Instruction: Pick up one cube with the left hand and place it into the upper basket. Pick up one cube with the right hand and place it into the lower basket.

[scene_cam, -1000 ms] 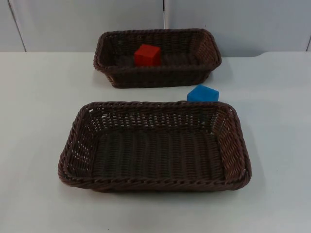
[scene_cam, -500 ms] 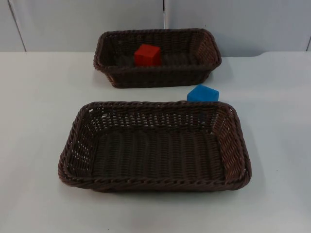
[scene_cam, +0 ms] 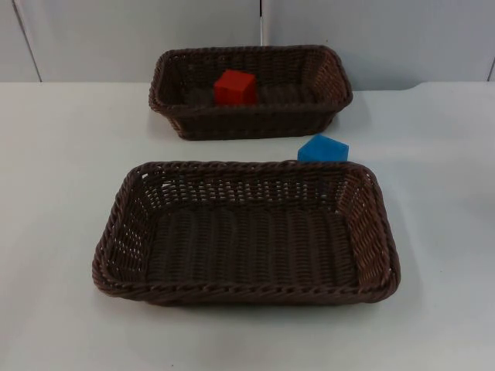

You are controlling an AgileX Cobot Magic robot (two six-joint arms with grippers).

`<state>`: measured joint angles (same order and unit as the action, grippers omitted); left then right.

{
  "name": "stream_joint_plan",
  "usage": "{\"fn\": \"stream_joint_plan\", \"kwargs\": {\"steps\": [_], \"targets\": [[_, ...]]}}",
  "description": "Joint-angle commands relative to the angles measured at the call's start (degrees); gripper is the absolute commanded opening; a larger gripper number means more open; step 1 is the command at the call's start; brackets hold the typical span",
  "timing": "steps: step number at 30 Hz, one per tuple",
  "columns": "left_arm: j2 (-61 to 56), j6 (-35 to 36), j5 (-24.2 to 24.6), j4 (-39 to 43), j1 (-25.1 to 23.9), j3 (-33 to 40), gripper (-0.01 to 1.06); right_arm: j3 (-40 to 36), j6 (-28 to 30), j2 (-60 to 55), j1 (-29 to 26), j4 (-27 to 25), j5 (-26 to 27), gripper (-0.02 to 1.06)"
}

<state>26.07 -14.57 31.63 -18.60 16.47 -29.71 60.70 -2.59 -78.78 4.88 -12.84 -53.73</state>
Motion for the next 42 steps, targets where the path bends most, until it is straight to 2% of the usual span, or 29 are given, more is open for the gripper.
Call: {"fn": "stream_joint_plan", "kwargs": {"steps": [1, 7, 16, 25, 31, 36, 37, 41, 42], "targets": [[-0.4, 0.1, 0.0, 0.0, 0.0, 0.2, 0.72, 1.7, 0.7, -2.2, -0.1, -1.1, 0.7, 1.05], [-0.4, 0.1, 0.0, 0.0, 0.0, 0.2, 0.72, 6.1, 0.7, -7.3, -0.1, -1.2, 1.0, 1.05], [-0.4, 0.1, 0.0, -0.5, 0.0, 0.2, 0.72, 9.7, 0.6, -8.3, 0.2, -1.2, 0.5, 1.05], [-0.4, 0.1, 0.0, -0.5, 0.0, 0.2, 0.72, 11.4, -5.4, -10.2, 7.8, 6.9, 3.7, 1.05], [-0.4, 0.1, 0.0, -0.5, 0.0, 0.2, 0.72, 18.6, -8.7, -17.8, 12.4, 8.2, 0.7, 1.05], [-0.4, 0.1, 0.0, -0.3, 0.0, 0.2, 0.72, 29.4, -11.6, -27.7, 17.4, 8.8, -2.0, 1.05], [-0.4, 0.1, 0.0, -0.3, 0.0, 0.2, 0.72, 29.4, -11.6, -27.7, 17.4, 8.8, -2.0, 1.05], [-0.4, 0.1, 0.0, 0.0, 0.0, 0.2, 0.72, 40.3, -16.3, -37.6, 20.7, 11.2, -6.5, 1.05], [-0.4, 0.1, 0.0, 0.0, 0.0, 0.2, 0.72, 40.3, -16.3, -37.6, 20.7, 11.2, -6.5, 1.05]]}}
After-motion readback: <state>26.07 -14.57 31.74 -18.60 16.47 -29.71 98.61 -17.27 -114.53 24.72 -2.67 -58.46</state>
